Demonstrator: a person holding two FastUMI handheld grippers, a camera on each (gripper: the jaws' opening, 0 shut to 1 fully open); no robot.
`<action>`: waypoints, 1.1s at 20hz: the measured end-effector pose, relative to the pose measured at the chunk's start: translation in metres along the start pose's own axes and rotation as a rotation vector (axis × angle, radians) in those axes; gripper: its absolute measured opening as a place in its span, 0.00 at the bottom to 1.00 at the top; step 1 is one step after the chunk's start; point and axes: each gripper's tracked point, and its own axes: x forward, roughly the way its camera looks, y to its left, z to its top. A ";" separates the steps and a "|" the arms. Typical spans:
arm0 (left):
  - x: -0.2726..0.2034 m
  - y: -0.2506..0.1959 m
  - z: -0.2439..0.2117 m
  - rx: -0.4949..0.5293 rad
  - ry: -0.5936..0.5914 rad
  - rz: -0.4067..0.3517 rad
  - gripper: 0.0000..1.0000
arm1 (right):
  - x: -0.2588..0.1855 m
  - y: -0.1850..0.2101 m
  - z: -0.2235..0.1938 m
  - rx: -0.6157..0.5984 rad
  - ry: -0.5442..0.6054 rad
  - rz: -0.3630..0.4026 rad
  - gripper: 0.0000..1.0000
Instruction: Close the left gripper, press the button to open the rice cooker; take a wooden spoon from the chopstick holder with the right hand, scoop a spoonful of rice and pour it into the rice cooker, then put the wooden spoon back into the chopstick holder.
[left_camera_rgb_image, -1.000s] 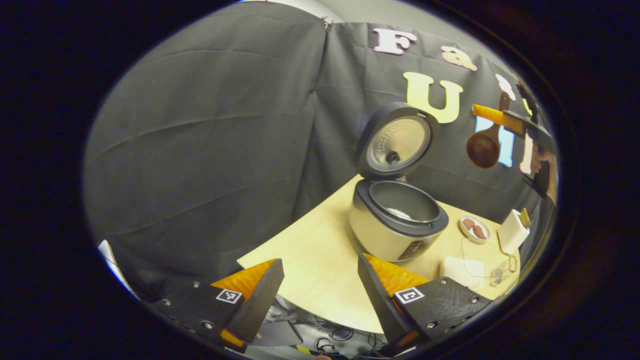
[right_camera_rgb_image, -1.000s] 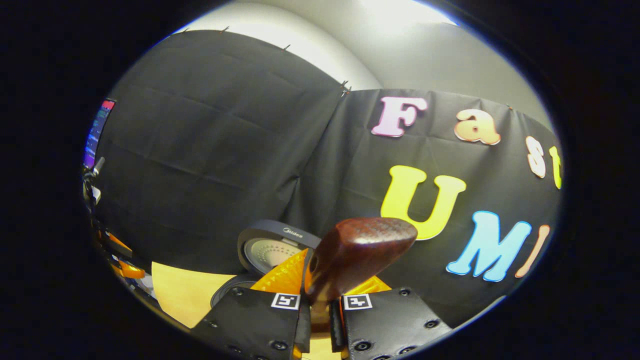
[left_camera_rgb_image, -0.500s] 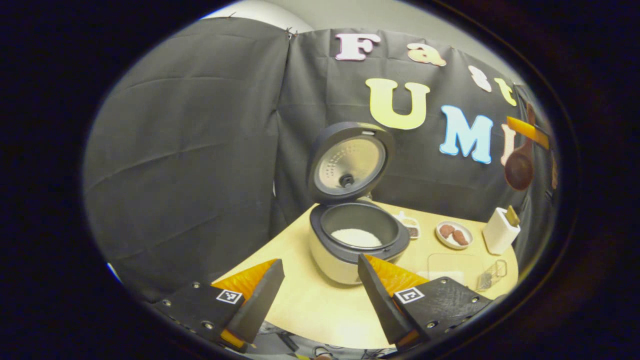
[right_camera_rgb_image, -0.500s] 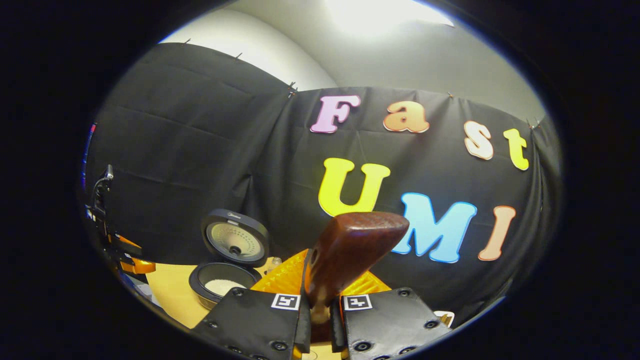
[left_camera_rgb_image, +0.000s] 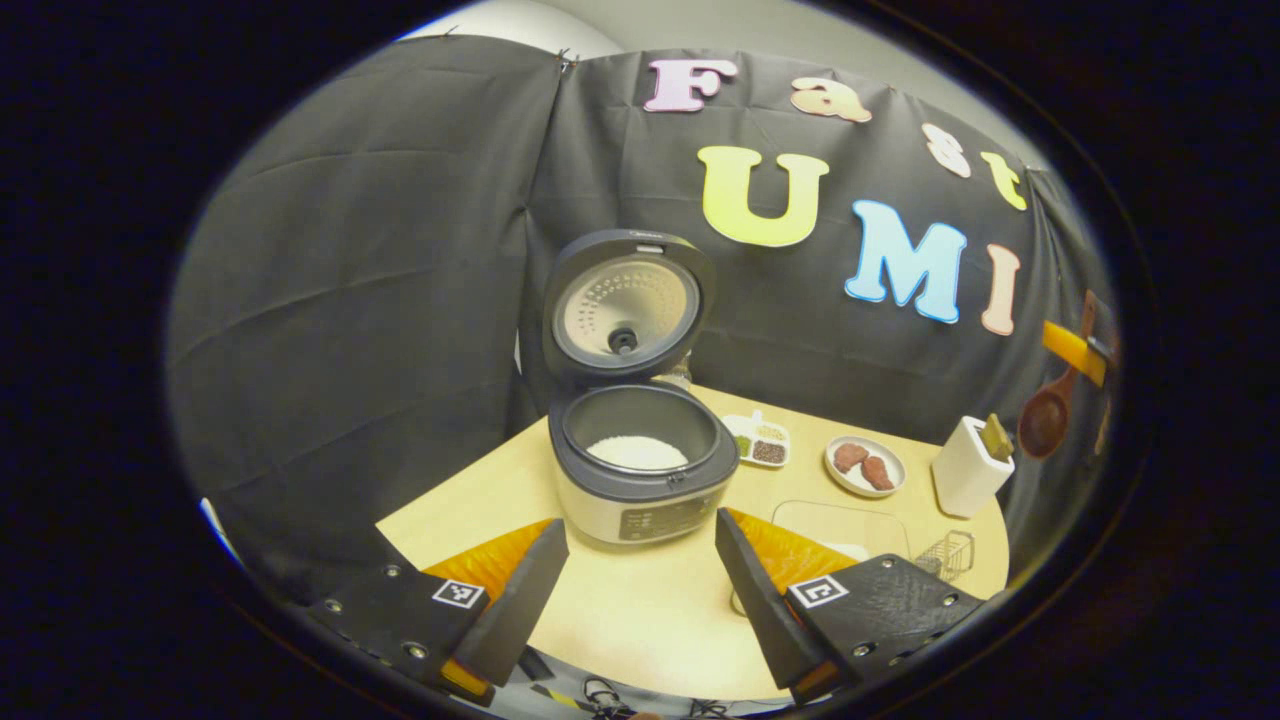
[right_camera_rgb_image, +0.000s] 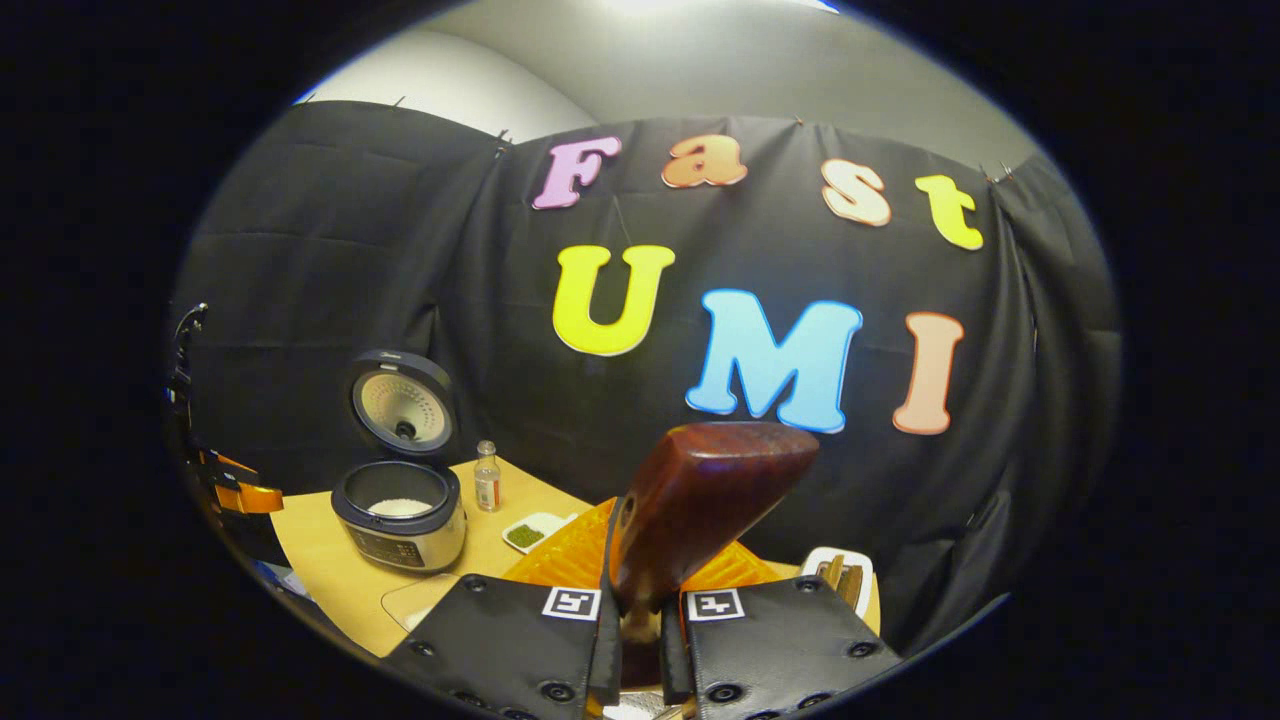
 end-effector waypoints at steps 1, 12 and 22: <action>-0.001 -0.005 -0.003 -0.011 0.004 0.004 0.94 | -0.001 -0.006 -0.017 0.028 0.039 0.000 0.17; -0.038 -0.009 -0.028 -0.139 0.075 0.061 0.94 | 0.002 -0.048 -0.173 0.394 0.276 -0.096 0.18; -0.053 0.015 -0.031 -0.145 0.080 0.124 0.94 | 0.010 -0.059 -0.232 0.593 0.375 -0.219 0.17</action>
